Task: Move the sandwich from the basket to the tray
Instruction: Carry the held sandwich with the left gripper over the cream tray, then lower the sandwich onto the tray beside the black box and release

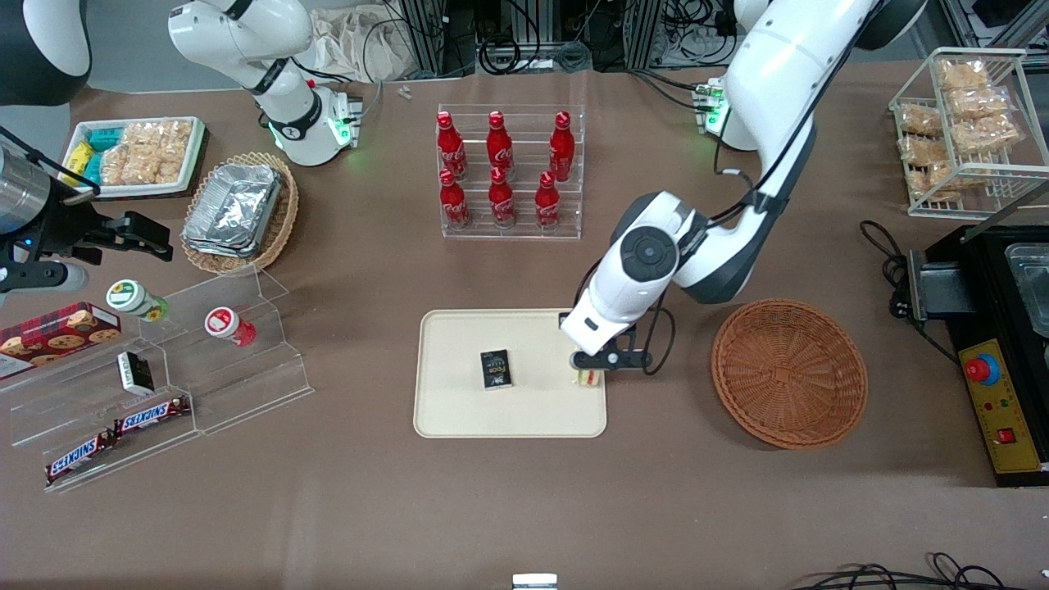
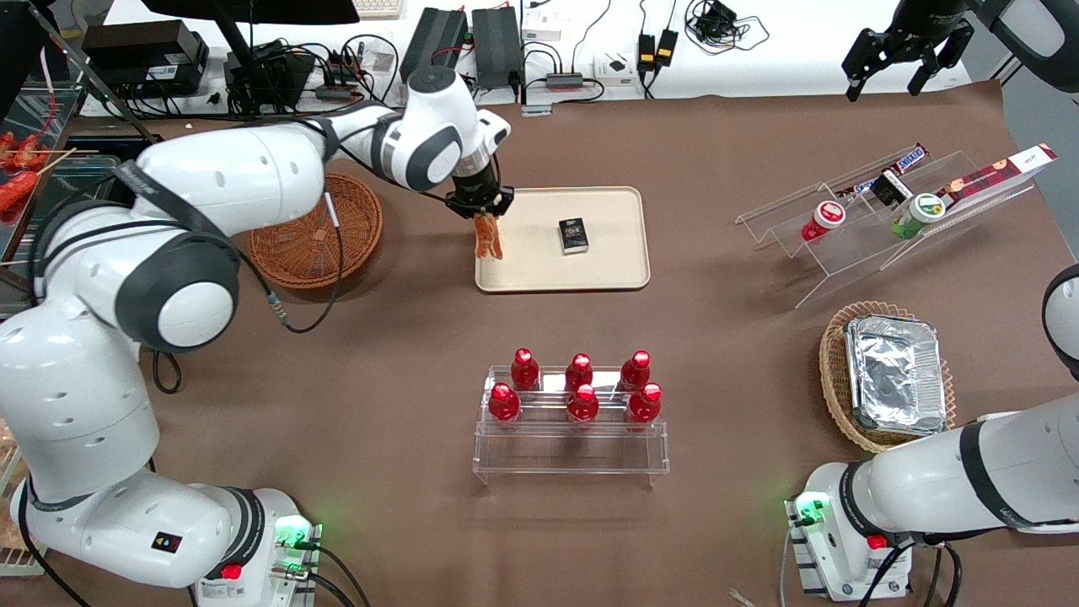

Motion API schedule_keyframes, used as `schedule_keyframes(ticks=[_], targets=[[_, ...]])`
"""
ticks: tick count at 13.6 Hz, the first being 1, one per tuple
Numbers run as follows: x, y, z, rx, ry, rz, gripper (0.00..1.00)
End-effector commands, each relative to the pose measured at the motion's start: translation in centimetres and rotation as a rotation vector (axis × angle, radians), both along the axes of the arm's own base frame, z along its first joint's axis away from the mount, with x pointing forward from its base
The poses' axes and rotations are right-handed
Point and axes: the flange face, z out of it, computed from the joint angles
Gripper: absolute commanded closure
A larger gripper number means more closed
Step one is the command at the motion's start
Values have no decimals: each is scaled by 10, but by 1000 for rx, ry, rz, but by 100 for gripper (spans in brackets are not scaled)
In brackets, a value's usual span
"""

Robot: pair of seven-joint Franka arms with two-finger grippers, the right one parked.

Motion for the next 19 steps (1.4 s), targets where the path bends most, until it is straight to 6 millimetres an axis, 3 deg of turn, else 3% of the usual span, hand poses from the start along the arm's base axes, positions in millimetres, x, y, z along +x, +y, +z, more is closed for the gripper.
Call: schedule_keyframes(ticks=[1,2,4,5,9,10,11,15,19], targets=[[13,-3,-33,29,-26,-18,92],[13,-3,-42,43,-41,-17,87],[12,-4,-53,71,-59,-17,25],[12,-4,-51,80,-74,-18,0],[27,0,-11,47,-113,75,0],[29,1,4,42,-128,88,0],[30,6,33,49,-144,102,0],[33,69,145,79,-85,156,0],[25,168,217,156,42,94,0]])
